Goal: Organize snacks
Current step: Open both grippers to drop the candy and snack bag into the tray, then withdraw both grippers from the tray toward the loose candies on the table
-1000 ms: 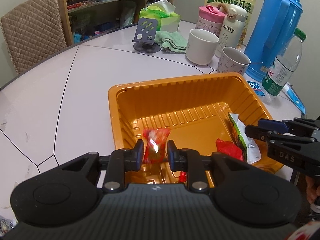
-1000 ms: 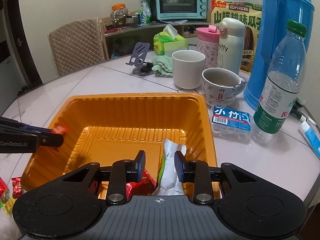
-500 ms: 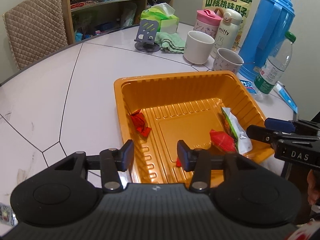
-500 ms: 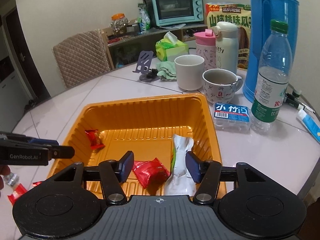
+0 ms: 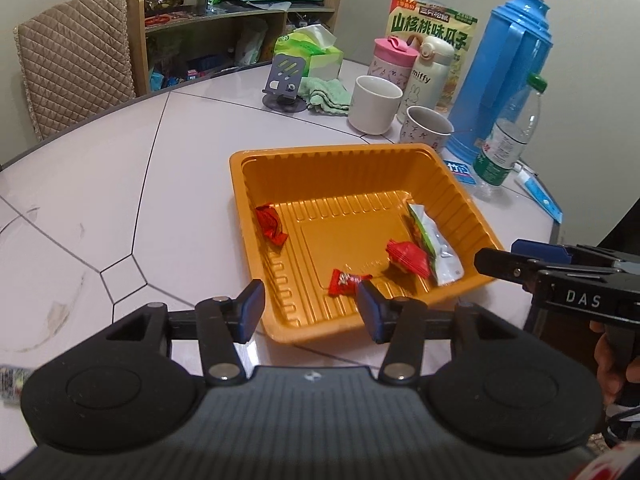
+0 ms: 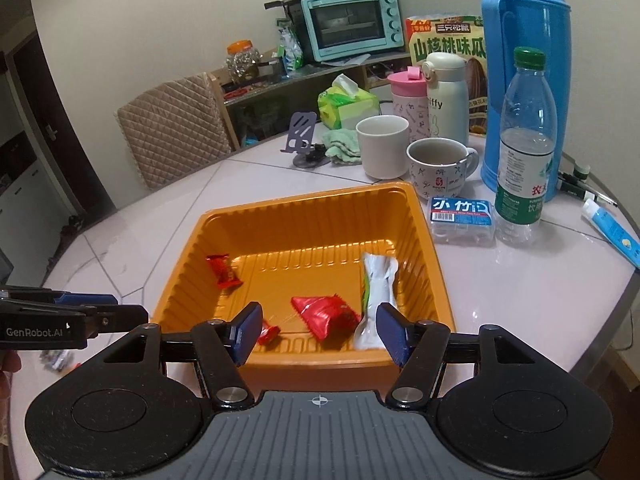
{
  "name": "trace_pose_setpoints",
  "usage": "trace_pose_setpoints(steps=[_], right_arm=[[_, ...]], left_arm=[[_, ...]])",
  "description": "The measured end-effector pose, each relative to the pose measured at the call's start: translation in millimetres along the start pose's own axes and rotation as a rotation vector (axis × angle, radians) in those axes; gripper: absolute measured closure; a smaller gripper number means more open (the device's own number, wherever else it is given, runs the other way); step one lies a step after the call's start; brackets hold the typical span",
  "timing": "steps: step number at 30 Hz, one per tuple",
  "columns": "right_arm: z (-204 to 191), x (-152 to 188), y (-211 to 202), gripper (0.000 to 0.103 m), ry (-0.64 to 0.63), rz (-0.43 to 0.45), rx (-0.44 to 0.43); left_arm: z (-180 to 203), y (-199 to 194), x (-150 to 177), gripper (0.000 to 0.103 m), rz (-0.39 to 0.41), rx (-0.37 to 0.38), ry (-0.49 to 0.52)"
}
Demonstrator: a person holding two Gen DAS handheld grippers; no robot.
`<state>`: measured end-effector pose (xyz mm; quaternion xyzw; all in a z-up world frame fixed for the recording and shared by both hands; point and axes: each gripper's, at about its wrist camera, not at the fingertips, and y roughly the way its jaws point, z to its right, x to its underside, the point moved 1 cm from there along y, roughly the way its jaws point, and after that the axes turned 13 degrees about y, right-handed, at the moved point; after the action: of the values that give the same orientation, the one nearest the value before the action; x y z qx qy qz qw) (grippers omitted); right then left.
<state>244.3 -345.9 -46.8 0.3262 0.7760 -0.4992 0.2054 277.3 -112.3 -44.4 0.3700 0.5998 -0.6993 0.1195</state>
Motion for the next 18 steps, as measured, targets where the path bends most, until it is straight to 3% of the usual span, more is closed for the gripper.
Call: trace_pose_setpoints(steps=[18], right_arm=[[-36, 57, -43, 0.038, -0.020, -0.076, -0.076]], left_arm=[[-12, -81, 76, 0.056, 0.004, -0.034, -0.063]])
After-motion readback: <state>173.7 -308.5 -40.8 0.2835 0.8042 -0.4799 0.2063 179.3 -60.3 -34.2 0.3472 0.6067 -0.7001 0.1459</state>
